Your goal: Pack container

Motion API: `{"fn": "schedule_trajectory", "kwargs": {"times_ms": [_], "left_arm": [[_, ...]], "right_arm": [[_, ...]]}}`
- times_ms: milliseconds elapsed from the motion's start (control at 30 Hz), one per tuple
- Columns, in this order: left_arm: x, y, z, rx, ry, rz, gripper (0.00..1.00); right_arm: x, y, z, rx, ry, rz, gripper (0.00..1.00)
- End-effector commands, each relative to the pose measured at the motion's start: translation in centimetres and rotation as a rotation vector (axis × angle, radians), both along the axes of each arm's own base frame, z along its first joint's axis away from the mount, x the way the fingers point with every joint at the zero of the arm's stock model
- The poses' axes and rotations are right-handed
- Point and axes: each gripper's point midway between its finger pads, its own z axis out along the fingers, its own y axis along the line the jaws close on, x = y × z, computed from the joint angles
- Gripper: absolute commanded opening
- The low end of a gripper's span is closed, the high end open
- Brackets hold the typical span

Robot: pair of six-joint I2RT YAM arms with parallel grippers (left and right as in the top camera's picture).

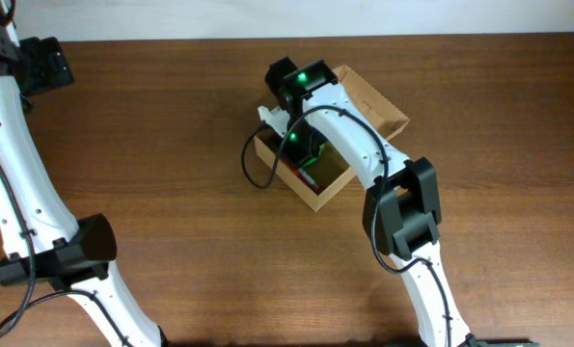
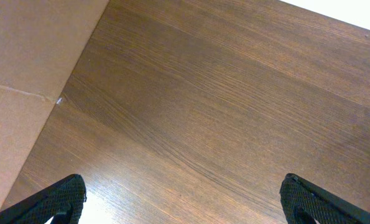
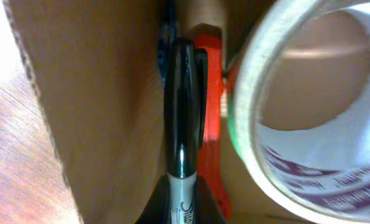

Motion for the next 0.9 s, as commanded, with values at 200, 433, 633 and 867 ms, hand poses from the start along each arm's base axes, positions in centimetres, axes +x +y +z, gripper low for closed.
{"fn": "schedule_trajectory", "kwargs": {"times_ms": [200, 433, 633, 867], "left_arm": [[0.1, 0.1, -0.4, -0.004, 0.013, -0.009, 1.0], [0.1, 0.1, -0.4, -0.004, 0.013, -0.009, 1.0], [0.1, 0.1, -0.4, -0.003, 0.013, -0.01, 1.0], [0.1, 0.1, -0.4, -0.004, 0.013, -0.009, 1.0]], "right_arm": [[0.4, 0.7, 3.2, 0.054, -0.061, 0.02, 0.24], [1.4, -1.3, 14.9, 0.073, -0.323, -0.001, 0.26], [-0.8, -7.4, 27.4, 0.067, -0.64, -0.143, 0.27], [-6.9, -19.3, 39.3, 0.147, -0.943, -0.499, 0.26]]}}
